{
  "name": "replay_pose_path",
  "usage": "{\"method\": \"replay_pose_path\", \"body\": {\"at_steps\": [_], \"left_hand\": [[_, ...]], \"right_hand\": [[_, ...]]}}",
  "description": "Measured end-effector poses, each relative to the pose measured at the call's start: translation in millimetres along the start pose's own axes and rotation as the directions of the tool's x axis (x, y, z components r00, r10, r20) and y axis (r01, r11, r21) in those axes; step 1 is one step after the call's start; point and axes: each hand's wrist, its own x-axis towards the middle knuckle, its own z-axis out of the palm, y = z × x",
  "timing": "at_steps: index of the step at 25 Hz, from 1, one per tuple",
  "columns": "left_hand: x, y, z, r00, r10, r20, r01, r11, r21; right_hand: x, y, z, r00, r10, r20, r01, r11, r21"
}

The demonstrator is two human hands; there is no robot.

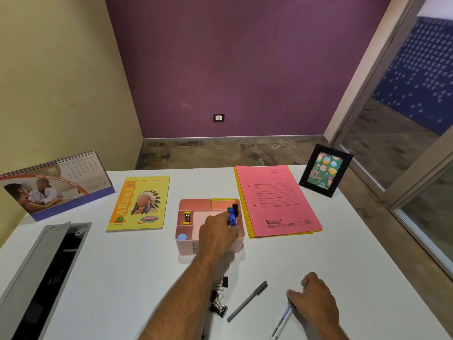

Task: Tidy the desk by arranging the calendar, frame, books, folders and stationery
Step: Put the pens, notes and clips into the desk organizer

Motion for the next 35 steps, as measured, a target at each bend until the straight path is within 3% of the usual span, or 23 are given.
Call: {"method": "replay_pose_path", "body": {"at_steps": [4, 9, 11, 14, 16, 18, 22, 25, 31, 33, 35], "left_hand": [[1.4, -2.1, 1.8, 0.998, -0.011, 0.059, 0.009, 0.999, 0.041], [2.3, -6.1, -1.3, 0.999, -0.010, 0.031, 0.009, 0.999, 0.039], [2.6, -6.3, -5.2, 0.999, -0.033, 0.010, 0.033, 0.999, -0.004], [1.5, -6.9, -13.7, 0.995, -0.037, -0.093, 0.033, 0.999, -0.034], [-1.7, -4.6, -19.2, 0.986, 0.060, -0.157, -0.073, 0.994, -0.076], [-7.7, -0.1, -23.4, 0.970, 0.216, -0.115, -0.235, 0.953, -0.189], [-22.5, 12.9, -21.9, 0.834, 0.550, 0.048, -0.514, 0.805, -0.296], [-22.7, 20.8, -16.0, 0.814, 0.580, -0.029, -0.554, 0.760, -0.339], [-11.7, 15.6, -27.7, 0.865, 0.486, -0.125, -0.499, 0.808, -0.313], [-7.0, 12.4, -31.4, 0.899, 0.398, -0.184, -0.437, 0.847, -0.303], [-4.4, 9.8, -31.5, 0.920, 0.325, -0.218, -0.378, 0.881, -0.284]], "right_hand": [[0.0, -1.1, 6.4, 0.995, 0.079, 0.059, -0.084, 0.992, 0.096], [2.0, -13.5, 7.7, 0.995, 0.086, 0.046, -0.095, 0.963, 0.251], [-0.3, -23.9, 4.4, 0.998, 0.060, -0.007, -0.053, 0.926, 0.375], [-5.7, -47.1, -7.8, 0.984, -0.053, -0.169, 0.141, 0.810, 0.569], [-8.6, -68.4, -19.9, 0.957, -0.121, -0.265, 0.265, 0.737, 0.621], [-11.5, -92.4, -32.3, 0.918, -0.189, -0.349, 0.378, 0.683, 0.625], [-16.6, -134.6, -52.3, 0.746, -0.375, -0.550, 0.658, 0.546, 0.519], [-18.9, -152.4, -56.6, 0.687, -0.438, -0.579, 0.723, 0.488, 0.488], [-11.4, -138.3, -45.2, 0.760, -0.375, -0.530, 0.649, 0.456, 0.609], [-8.4, -116.4, -26.8, 0.822, -0.286, -0.493, 0.562, 0.548, 0.620], [-6.3, -85.7, -2.4, 0.863, -0.274, -0.425, 0.479, 0.712, 0.513]]}}
